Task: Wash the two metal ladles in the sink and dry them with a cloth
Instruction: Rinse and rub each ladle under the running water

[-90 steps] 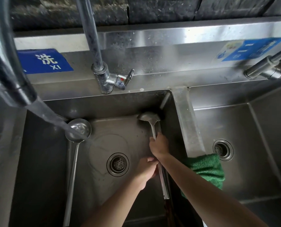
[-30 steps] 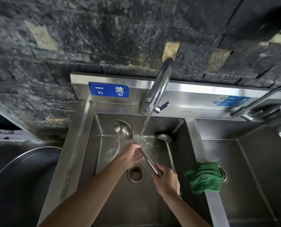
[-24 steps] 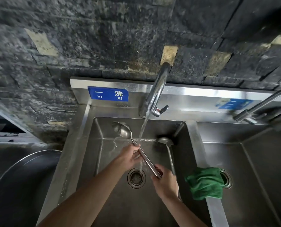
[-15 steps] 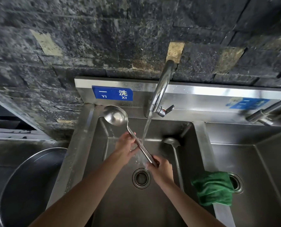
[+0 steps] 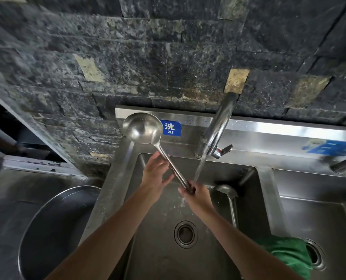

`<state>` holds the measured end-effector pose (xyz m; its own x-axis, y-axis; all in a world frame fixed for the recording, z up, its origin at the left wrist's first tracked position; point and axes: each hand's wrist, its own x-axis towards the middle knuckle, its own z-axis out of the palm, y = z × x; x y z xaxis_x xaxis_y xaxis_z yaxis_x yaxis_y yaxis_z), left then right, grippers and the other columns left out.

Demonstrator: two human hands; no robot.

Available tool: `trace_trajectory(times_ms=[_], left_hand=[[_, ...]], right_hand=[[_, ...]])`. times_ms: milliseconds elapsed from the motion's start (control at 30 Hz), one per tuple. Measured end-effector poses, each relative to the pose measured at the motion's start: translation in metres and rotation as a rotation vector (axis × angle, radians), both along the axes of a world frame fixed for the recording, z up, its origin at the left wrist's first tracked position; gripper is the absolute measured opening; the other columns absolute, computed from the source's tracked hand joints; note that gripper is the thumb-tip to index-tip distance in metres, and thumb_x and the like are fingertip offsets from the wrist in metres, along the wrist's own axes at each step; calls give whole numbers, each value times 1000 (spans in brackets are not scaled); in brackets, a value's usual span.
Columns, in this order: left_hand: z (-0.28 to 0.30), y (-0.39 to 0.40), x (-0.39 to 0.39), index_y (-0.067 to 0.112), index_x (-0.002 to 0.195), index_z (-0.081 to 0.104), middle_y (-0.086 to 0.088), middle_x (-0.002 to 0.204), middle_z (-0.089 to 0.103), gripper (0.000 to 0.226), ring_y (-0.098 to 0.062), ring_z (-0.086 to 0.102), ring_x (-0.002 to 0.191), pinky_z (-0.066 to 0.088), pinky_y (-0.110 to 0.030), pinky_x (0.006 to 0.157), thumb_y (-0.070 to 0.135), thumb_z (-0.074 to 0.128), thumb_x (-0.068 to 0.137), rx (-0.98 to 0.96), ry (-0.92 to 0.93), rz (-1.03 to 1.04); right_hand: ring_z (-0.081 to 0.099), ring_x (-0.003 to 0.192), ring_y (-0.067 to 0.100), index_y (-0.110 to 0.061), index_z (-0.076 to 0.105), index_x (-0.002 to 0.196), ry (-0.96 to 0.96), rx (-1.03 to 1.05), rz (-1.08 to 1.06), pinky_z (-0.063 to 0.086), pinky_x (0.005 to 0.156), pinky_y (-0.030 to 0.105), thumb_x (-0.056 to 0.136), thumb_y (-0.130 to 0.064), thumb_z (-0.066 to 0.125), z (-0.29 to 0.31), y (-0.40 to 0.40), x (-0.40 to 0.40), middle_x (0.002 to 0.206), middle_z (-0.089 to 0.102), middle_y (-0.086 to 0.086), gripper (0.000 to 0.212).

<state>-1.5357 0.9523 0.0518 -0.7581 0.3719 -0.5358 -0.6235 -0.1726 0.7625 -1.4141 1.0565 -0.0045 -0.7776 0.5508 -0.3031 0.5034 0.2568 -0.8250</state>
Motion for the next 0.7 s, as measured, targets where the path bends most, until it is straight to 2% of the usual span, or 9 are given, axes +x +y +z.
trace_trajectory(times_ms=[67,133,233,300,433,533,600,700], left_hand=[[-7,0,0,37,127,61,3,118,71,48,-19,65,113,52,-50,97,2,59,94,50,-42,-65],[-15,0,5,28,126,63,-4,110,70,38,-24,66,110,51,-52,101,6,59,95,71,-104,-128],[-27,9,25,11,108,70,-11,100,65,16,-30,63,101,49,-51,103,16,59,98,17,-211,-260],[-35,17,41,7,101,69,-10,94,66,18,-27,65,92,54,-45,91,22,60,98,10,-265,-300],[-51,30,60,1,113,64,-12,92,71,27,-21,69,84,60,-35,63,21,50,104,30,-326,-241],[-61,34,61,1,106,63,-13,82,68,33,-20,65,74,58,-36,68,24,40,107,62,-388,-188],[-65,35,59,3,97,59,-10,71,63,36,-19,58,65,51,-34,70,26,34,108,59,-397,-163],[-75,30,56,6,87,58,-10,69,62,44,-21,56,66,49,-35,71,31,30,109,55,-434,-93]], right_hand=[[46,49,0,-23,56,71,3,55,-32,39,52,20,90,-29,74,1,-2,4,58,52,-10,26],[50,51,4,-26,51,68,-36,133,-64,40,53,28,91,-39,70,3,-5,13,57,53,-10,32],[66,64,12,-26,61,83,-140,274,-55,55,60,34,92,-54,57,10,-7,27,67,66,-10,30],[69,67,15,-27,66,94,-200,321,-34,60,65,38,92,-53,54,12,-7,37,72,70,-8,29],[67,69,17,-26,66,99,-272,392,-4,52,60,31,94,-49,53,11,-9,66,77,69,-8,27],[70,74,23,-24,63,94,-310,398,-17,54,62,34,94,-48,54,7,-13,88,80,70,-4,25],[70,71,23,-24,61,92,-316,365,0,56,61,37,94,-51,54,1,-15,102,76,70,-3,27],[69,63,18,-23,58,89,-333,315,36,58,57,39,92,-56,54,-7,-17,121,70,68,-4,34]])
